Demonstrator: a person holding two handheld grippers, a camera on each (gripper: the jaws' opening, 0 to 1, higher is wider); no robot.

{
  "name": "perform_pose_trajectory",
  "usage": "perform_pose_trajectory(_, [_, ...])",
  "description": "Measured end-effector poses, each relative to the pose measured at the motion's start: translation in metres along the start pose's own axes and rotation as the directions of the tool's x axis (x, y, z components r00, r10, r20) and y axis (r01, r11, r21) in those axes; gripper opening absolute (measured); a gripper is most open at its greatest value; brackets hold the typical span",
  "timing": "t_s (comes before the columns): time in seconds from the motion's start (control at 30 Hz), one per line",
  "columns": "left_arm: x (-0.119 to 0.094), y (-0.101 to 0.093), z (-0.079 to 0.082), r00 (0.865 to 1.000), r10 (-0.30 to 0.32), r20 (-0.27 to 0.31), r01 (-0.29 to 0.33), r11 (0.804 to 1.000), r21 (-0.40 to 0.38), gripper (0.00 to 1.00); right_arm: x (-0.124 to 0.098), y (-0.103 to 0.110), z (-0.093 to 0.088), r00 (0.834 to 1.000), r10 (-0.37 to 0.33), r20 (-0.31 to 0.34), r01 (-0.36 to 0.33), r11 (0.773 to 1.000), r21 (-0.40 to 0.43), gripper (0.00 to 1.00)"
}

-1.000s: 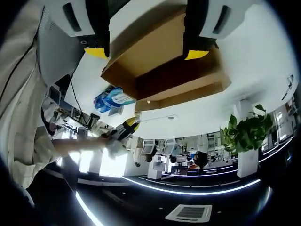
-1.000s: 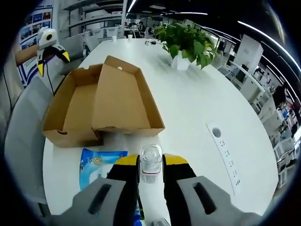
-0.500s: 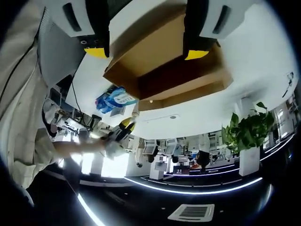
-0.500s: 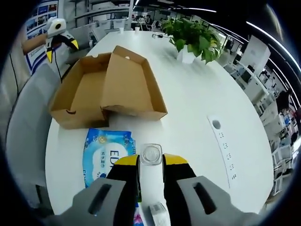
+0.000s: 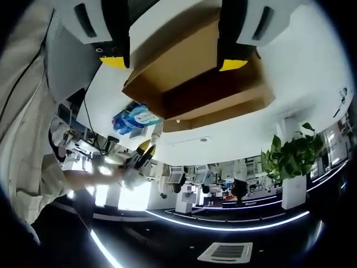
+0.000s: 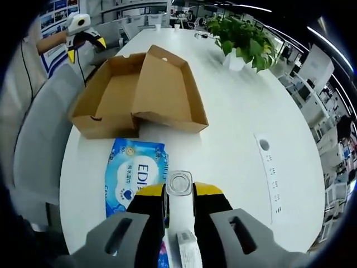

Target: Operate the shoe box by opening the lid, removing the specified soft item, and placing it in the target area until the item is outside and the box remains undamaged.

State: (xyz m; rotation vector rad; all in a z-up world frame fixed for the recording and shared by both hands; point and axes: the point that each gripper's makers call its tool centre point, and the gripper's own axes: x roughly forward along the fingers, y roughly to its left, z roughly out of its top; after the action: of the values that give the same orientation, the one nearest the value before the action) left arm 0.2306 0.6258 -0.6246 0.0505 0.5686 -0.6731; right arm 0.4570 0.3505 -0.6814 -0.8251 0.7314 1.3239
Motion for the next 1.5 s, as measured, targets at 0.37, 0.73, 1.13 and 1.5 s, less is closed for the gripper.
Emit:
perform_pose_trajectory(0.37, [-0.003,0.002,-0.001,1.0,0.01,0.005,-0.01,1.0,-0.008,0.64,-0.003,-0.001,-0.004,0.999,0.014,-0.03,-0.015,1.0,-0.014,0.16])
perform_pose_trajectory(0.73, [-0.002,0.002,-0.001,1.0,0.009,0.002,-0.009,1.0,-0.007,0.64,-0.007,-0.002,-0.011,0.999,0.018,-0.047,-0.018,1.0,-0.008,0.16])
perform_pose_trajectory(1.13, [-0.004,0.004,-0.006,1.0,0.016,-0.003,-0.016,1.0,-0.019,0.64,-0.004,-0.004,-0.008,0.998,0.024,-0.063,-0.026,0.999,-0.027,0.16])
perform_pose_trajectory(1.5, [-0.003,0.007,-0.005,1.0,0.018,-0.006,-0.018,1.0,-0.018,0.64,-0.002,-0.009,-0.01,0.997,0.001,-0.075,-0.004,0.999,-0.043,0.17])
